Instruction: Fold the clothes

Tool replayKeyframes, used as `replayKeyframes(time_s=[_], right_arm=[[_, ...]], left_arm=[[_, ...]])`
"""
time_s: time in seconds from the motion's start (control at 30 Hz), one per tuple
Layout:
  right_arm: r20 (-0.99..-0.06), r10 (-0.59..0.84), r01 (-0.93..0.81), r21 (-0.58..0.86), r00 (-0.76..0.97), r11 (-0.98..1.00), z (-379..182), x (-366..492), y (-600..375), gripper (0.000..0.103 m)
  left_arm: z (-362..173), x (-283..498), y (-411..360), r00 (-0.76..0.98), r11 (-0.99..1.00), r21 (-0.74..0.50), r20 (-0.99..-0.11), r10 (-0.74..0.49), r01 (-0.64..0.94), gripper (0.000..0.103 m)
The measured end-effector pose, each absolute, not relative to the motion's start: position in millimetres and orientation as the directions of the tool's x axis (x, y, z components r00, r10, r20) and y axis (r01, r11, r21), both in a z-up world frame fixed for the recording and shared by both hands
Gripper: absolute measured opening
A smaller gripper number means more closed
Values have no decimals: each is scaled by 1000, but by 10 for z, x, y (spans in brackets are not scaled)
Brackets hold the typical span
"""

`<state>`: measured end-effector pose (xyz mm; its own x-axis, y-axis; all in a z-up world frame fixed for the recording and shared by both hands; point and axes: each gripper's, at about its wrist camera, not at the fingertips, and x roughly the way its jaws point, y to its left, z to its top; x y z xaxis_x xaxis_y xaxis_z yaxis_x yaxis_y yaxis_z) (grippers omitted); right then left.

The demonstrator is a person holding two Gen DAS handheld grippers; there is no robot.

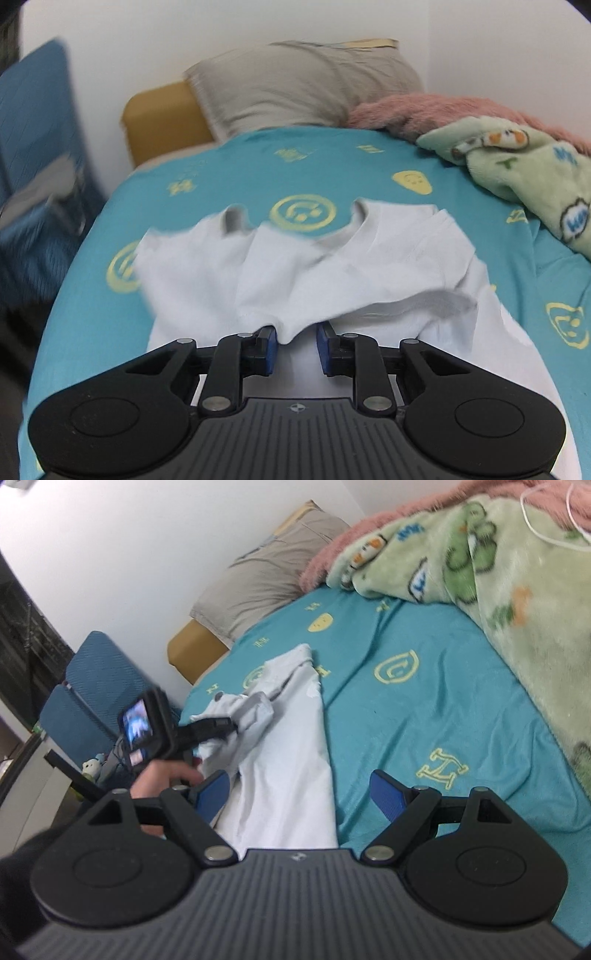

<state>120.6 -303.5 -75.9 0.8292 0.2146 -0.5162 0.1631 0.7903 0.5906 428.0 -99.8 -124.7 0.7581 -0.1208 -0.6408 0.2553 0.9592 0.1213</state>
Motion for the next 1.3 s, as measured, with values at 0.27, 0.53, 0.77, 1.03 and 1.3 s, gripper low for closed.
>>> replayKeyframes(time_s=[0.27,0.53,0.77,1.03,1.3], right_arm=[[-553,198,201,578,810,791,-931,1310,-3067,84],[-538,163,181,529,827,829,-832,1224,-3009,84],[-520,141,155,485,842,861,-699,1087,-2937,84],[-501,109,137,428,858,893,-492,830,-2800,84],[-530,108,121,379,841,917,-415,732,-2529,84]], left_arm=[[-890,4493,-1413,826,951,-15,-492,-275,309,34],[-490,3678,-1144,760,927,-80,-550,-347,366,49],[-364,2255,275,654,948,-131,-696,-297,290,51],[-674,1285,1728,441,947,-227,-843,-308,227,48],[-890,857,1941,305,866,-216,-874,-377,451,47]])
